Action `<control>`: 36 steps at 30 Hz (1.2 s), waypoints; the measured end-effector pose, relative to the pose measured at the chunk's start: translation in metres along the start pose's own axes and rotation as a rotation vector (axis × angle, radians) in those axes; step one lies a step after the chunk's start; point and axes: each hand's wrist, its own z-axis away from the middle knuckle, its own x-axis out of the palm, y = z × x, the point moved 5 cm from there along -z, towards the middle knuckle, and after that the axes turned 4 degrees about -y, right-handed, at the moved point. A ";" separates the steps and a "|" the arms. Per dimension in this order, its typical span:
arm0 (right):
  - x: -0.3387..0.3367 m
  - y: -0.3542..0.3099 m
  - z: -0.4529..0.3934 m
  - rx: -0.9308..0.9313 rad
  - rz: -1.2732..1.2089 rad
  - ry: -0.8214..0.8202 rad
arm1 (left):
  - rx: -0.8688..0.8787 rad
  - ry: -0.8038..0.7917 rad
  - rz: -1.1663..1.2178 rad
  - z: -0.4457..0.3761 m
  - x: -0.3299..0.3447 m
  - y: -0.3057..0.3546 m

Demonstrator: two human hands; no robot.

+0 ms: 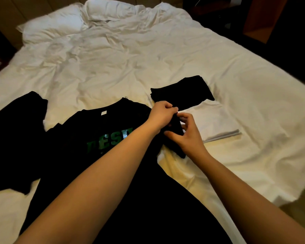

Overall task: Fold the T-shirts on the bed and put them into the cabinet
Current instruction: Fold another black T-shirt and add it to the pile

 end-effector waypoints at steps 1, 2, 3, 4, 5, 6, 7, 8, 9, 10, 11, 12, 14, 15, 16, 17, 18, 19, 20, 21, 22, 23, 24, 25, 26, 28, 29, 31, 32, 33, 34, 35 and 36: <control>0.000 0.003 0.002 0.046 0.030 0.015 | 0.000 -0.003 0.012 -0.004 0.001 0.002; 0.000 0.006 0.004 0.081 0.064 0.042 | -0.001 -0.001 0.020 -0.008 0.002 0.005; -0.003 0.009 0.005 0.104 0.094 0.091 | 0.000 0.011 0.026 -0.013 0.003 0.009; -0.007 0.008 0.005 0.116 0.112 0.156 | 0.009 0.035 0.041 -0.018 0.002 0.013; -0.014 0.008 0.005 0.113 0.117 0.230 | 0.018 0.064 0.059 -0.023 0.001 0.018; -0.020 0.007 0.004 0.112 0.108 0.293 | 0.022 0.088 0.079 -0.027 0.000 0.023; -0.026 0.006 0.003 0.116 0.095 0.341 | 0.019 0.096 0.100 -0.032 0.000 0.027; -0.031 0.003 0.002 0.122 0.084 0.377 | 0.003 0.081 0.118 -0.037 0.002 0.032; -0.035 0.002 0.000 0.129 0.077 0.401 | -0.020 0.053 0.132 -0.042 0.005 0.035; -0.039 0.001 0.000 0.139 0.075 0.421 | -0.046 0.022 0.142 -0.046 0.008 0.039; -0.042 0.000 -0.002 0.146 0.080 0.438 | -0.065 -0.005 0.150 -0.051 0.012 0.042; -0.045 -0.001 -0.003 0.148 0.090 0.454 | -0.074 -0.027 0.155 -0.056 0.014 0.045; -0.051 -0.003 -0.004 0.145 0.116 0.487 | -0.073 -0.057 0.171 -0.064 0.020 0.052; -0.053 -0.005 -0.005 0.137 0.125 0.503 | -0.070 -0.060 0.179 -0.067 0.022 0.054; -0.054 -0.007 -0.004 0.126 0.130 0.516 | -0.066 -0.059 0.185 -0.069 0.022 0.056; -0.054 -0.008 -0.004 0.115 0.132 0.526 | -0.064 -0.058 0.189 -0.071 0.022 0.057; -0.053 -0.008 -0.003 0.106 0.138 0.532 | -0.064 -0.059 0.186 -0.072 0.021 0.057; -0.052 -0.008 -0.003 0.100 0.148 0.534 | -0.063 -0.065 0.176 -0.074 0.019 0.057; -0.050 -0.008 -0.003 0.095 0.159 0.530 | -0.062 -0.074 0.164 -0.075 0.015 0.057; -0.048 -0.009 -0.003 0.089 0.162 0.525 | -0.059 -0.084 0.156 -0.077 0.011 0.057; -0.047 -0.010 -0.004 0.082 0.157 0.520 | -0.058 -0.093 0.151 -0.078 0.005 0.058; -0.045 -0.012 -0.005 0.075 0.147 0.513 | -0.057 -0.104 0.158 -0.078 0.000 0.059; -0.043 -0.014 -0.006 0.067 0.137 0.509 | -0.054 -0.118 0.173 -0.078 -0.006 0.061; -0.040 -0.017 -0.007 0.054 0.130 0.507 | -0.051 -0.132 0.194 -0.078 -0.012 0.063; -0.038 -0.021 -0.008 0.040 0.122 0.508 | -0.048 -0.148 0.213 -0.077 -0.017 0.065; -0.031 -0.025 -0.009 0.019 0.096 0.497 | -0.059 -0.163 0.260 -0.075 -0.026 0.067; -0.028 -0.027 -0.010 0.012 0.077 0.482 | -0.070 -0.164 0.283 -0.075 -0.029 0.066; -0.019 -0.030 -0.011 -0.006 0.051 0.455 | -0.090 -0.155 0.299 -0.075 -0.036 0.061; -0.015 -0.031 -0.011 -0.018 0.055 0.449 | -0.092 -0.152 0.297 -0.075 -0.039 0.058; -0.010 -0.032 -0.011 -0.032 0.073 0.440 | -0.089 -0.149 0.297 -0.074 -0.044 0.055; -0.005 -0.035 -0.012 -0.049 0.101 0.426 | -0.084 -0.142 0.291 -0.073 -0.049 0.051; 0.001 -0.037 -0.012 -0.071 0.139 0.406 | -0.073 -0.128 0.279 -0.072 -0.056 0.047; 0.008 -0.040 -0.013 -0.094 0.188 0.387 | -0.056 -0.109 0.254 -0.070 -0.065 0.043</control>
